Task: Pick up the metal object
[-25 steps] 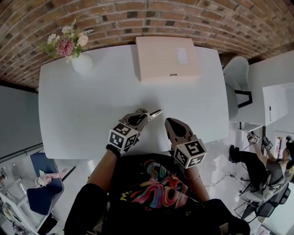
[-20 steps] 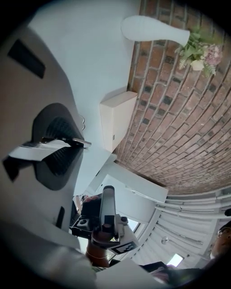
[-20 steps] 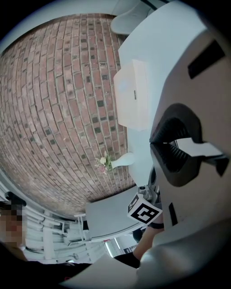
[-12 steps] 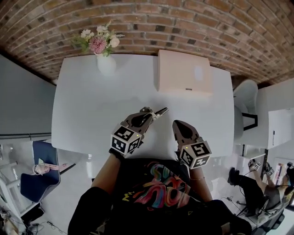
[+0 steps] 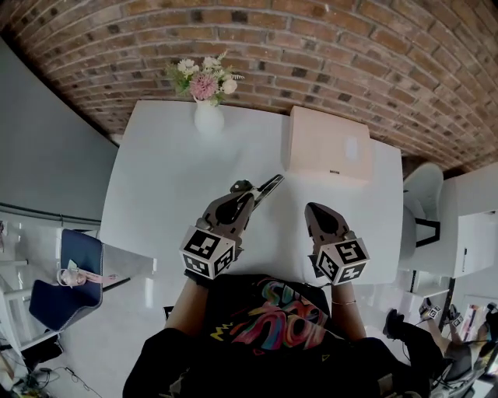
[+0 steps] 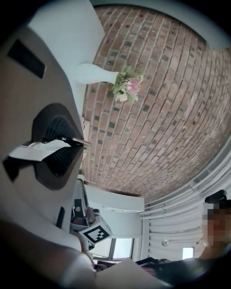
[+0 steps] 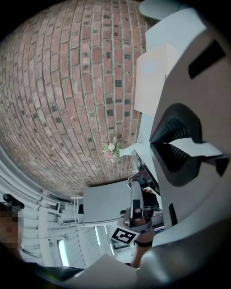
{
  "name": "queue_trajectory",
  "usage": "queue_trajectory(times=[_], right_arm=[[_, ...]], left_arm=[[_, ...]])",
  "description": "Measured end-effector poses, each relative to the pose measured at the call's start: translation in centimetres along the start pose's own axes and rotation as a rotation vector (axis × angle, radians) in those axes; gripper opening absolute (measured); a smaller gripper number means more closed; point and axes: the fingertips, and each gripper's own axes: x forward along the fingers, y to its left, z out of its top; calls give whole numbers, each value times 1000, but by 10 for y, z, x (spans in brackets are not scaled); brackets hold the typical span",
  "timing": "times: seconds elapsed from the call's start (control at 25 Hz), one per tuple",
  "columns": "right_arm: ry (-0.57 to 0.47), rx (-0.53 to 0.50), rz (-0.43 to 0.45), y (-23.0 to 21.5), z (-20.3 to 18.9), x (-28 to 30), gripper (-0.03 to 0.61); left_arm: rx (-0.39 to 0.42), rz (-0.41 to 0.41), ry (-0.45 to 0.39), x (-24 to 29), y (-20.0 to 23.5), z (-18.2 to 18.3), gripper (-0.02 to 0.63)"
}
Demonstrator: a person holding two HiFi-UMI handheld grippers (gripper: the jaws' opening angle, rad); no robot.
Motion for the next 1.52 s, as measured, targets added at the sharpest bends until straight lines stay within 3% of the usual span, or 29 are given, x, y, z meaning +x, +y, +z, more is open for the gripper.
queue_trajectory(times=[0.36,0.64,0.84,1.52], right_arm=[[-46,-46,20,15,28,-7,17],[-64,-18,30,21,31,-17,17],[-68,-12,30,21,28,-19,17],[-106,-20,-13,12,33,-24,17]], left_arm=[[101,149,-122,-47,8,46,44],[113,256,-160,-68,14,46,44],[71,266,-144,-69,21,34,44],[70,236,-116,-54,27,29,44]])
